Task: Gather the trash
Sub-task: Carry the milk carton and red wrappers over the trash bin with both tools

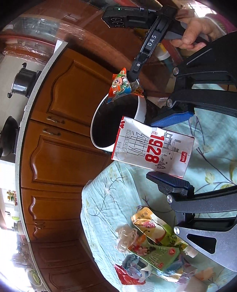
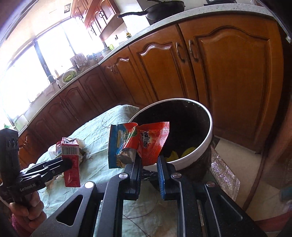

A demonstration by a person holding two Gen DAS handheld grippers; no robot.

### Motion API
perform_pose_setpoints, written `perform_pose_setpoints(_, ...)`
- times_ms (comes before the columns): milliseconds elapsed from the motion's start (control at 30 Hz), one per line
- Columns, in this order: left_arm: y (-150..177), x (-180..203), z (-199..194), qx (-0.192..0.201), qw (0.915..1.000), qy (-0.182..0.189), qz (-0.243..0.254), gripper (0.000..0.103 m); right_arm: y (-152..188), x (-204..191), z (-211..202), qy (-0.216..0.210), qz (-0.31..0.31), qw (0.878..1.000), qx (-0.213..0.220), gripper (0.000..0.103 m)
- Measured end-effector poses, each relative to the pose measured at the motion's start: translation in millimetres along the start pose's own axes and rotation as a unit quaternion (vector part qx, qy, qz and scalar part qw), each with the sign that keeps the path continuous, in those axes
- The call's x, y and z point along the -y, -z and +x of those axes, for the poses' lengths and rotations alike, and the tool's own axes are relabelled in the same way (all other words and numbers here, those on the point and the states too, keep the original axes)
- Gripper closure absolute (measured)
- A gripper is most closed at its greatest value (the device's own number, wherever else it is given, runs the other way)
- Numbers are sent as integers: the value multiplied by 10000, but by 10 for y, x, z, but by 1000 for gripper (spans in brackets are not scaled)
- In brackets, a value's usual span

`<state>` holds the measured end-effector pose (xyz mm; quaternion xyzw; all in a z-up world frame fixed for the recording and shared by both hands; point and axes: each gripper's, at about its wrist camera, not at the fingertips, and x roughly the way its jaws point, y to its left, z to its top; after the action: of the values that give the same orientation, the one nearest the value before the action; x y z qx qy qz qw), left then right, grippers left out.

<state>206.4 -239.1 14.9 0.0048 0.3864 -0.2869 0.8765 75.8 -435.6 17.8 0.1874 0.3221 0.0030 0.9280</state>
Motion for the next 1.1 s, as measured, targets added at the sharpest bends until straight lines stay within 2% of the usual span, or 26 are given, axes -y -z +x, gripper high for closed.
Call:
perform_pose_setpoints(367,-423,347,391,-187,9991,227,295,55,-193,245,83,386,-58,9992,9,87)
perform_pose_setpoints(867,-841,564,893,-545,9973,203,455,55,-393,375,238,742,-387,9963,-219,87)
perform_pose_setpoints(1100,-909,644,1159,-769,9955,104,538,55,-438,411,393,876,-528,9937,-451,87)
